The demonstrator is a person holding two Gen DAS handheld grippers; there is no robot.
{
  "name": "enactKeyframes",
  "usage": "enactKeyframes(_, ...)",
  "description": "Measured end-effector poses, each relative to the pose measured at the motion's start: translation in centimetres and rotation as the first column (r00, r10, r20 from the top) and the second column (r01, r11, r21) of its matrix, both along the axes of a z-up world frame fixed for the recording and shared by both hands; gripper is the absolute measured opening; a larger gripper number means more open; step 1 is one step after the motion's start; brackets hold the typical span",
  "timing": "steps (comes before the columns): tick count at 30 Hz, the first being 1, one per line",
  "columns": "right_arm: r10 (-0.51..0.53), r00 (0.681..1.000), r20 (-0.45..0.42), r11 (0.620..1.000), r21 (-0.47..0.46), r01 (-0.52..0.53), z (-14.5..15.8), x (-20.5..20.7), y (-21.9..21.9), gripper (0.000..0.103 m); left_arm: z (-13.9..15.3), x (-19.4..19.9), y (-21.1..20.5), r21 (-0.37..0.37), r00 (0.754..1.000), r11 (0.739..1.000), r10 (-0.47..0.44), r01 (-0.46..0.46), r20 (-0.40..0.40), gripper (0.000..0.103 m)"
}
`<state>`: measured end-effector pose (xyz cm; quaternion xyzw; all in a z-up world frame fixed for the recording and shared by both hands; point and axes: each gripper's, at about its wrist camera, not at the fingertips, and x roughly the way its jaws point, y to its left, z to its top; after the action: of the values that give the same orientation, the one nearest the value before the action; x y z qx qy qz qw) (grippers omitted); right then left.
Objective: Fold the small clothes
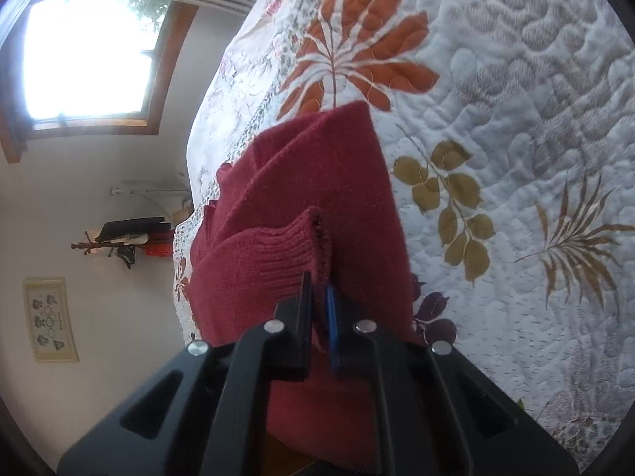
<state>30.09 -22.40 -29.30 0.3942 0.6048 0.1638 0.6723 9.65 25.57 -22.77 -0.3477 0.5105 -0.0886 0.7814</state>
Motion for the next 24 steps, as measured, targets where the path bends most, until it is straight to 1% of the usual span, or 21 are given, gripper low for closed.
enactKeyframes(3,-0.015,1.0,0.011,1.0,-0.007,0.015,0.5,-0.4,-0.5,0.005,0.4,0.0,0.0,-0.012,1.0,1.0,0.003,-0.003,0.011,0.072)
enactKeyframes(5,-0.017,1.0,0.003,1.0,-0.009,0.017,0.4,-0.5,-0.7,0.005,0.6,0.2,0.2,-0.022,1.0,1.0,0.002,-0.001,0.023,0.072)
enactKeyframes(9,-0.032,0.999,-0.014,0.998,-0.05,0.031,-0.3,-0.4,-0.6,0.005,1.2,1.2,0.9,-0.028,0.999,1.0,0.001,0.0,0.045,0.072)
enactKeyframes(12,-0.03,0.999,-0.037,0.997,-0.065,0.027,-1.3,-0.6,-0.8,0.005,2.0,2.6,1.9,-0.068,0.997,0.998,0.022,-0.017,0.075,0.072)
enactKeyframes(13,-0.036,0.999,-0.038,0.997,-0.067,0.034,-1.4,-0.7,-0.9,0.008,2.1,3.1,2.2,-0.081,0.996,0.996,0.03,-0.023,0.084,0.072)
enactKeyframes(15,-0.091,0.996,-0.013,0.991,-0.095,0.089,-0.6,-1.0,-1.9,0.009,2.0,4.3,3.0,-0.122,0.995,0.992,0.05,-0.038,0.09,0.073)
enactKeyframes(16,-0.121,0.993,0.017,0.987,-0.109,0.122,0.3,-1.1,-2.4,0.009,1.7,5.1,3.7,-0.155,0.995,0.986,0.068,-0.055,0.079,0.073)
enactKeyframes(17,-0.144,0.989,0.037,0.985,-0.095,0.147,1.0,-1.3,-2.7,0.009,1.3,5.7,4.1,-0.175,0.994,0.982,0.079,-0.066,0.07,0.073)
enactKeyframes(18,-0.167,0.984,0.064,0.984,-0.049,0.17,2.0,-1.3,-2.8,0.009,1.0,6.3,4.5,-0.192,0.994,0.979,0.086,-0.072,0.062,0.073)
enactKeyframes(20,-0.139,0.985,0.099,0.99,-0.016,0.142,3.1,-0.9,-1.7,0.009,0.1,7.6,5.0,-0.215,0.995,0.973,0.093,-0.082,0.039,0.073)
enactKeyframes(21,-0.096,0.989,0.11,0.995,-0.021,0.099,3.4,-0.6,-0.5,0.009,-0.2,8.0,5.0,-0.226,0.995,0.971,0.09,-0.08,0.032,0.074)
enactKeyframes(22,-0.056,0.993,0.107,0.997,-0.039,0.061,3.1,-0.3,0.7,0.009,-0.8,8.6,5.0,-0.243,0.996,0.967,0.082,-0.074,0.019,0.074)
enactKeyframes(24,-0.03,0.996,0.078,0.998,-0.061,0.035,1.9,0.1,1.7,0.009,-1.8,9.5,4.8,-0.242,0.997,0.967,0.076,-0.076,-0.006,0.076)
